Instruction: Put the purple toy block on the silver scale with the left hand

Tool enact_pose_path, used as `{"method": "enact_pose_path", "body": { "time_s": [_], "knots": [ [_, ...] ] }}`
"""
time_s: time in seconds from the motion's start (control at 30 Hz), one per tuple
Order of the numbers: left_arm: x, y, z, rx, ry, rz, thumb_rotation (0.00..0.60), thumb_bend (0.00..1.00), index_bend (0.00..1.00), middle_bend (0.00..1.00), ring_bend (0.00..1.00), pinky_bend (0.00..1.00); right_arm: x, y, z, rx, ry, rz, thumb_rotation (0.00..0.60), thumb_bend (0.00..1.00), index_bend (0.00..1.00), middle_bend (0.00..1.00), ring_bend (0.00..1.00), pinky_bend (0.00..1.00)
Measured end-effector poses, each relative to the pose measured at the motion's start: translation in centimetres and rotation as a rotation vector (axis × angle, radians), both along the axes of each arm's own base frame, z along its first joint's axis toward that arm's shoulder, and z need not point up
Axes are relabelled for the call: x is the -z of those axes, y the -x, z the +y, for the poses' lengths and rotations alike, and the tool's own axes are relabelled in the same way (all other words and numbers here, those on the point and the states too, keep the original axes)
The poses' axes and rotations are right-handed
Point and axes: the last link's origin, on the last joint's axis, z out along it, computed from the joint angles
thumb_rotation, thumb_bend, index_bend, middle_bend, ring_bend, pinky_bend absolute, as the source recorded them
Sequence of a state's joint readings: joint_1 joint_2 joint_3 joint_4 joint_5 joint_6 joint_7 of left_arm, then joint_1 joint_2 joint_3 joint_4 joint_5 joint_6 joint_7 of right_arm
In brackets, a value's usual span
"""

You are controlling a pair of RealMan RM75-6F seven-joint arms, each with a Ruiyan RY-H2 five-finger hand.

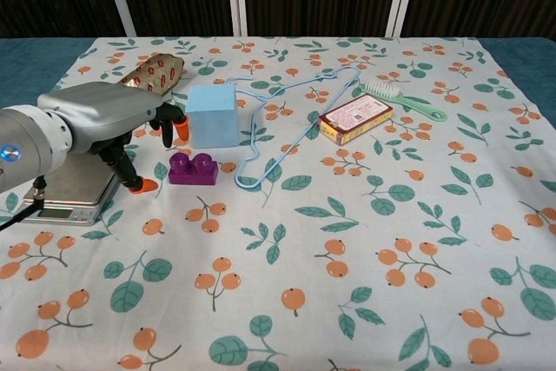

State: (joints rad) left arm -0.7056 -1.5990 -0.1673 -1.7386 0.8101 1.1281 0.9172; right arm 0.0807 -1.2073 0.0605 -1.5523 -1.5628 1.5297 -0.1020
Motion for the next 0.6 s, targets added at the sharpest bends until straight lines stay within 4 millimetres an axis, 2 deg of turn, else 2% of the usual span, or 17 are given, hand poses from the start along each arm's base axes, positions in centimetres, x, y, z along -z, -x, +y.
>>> {"method": "enact_pose_path", "body": {
  "time_s": [0.2,0.6],
  "knots": [
    [1.0,-0.8,0.8,-0.004,-0.009,-0.009,0.6,0.2,0.3,0.32,0.22,0.38,0.0,0.1,-0.1,0.003,-0.002,-0.001,0.6,0.48,0.13,0.13,0.04,0.0],
    [3.3,-1.4,0.8,0.0,0.015,0.002,0.6,0.2,0.33,0.36,0.23,0.38,0.2,0.2,-0.2,0.008,-0.006,-0.001,0.6,0.48,0.13,0.13,0.04,0.0]
  ]
}}
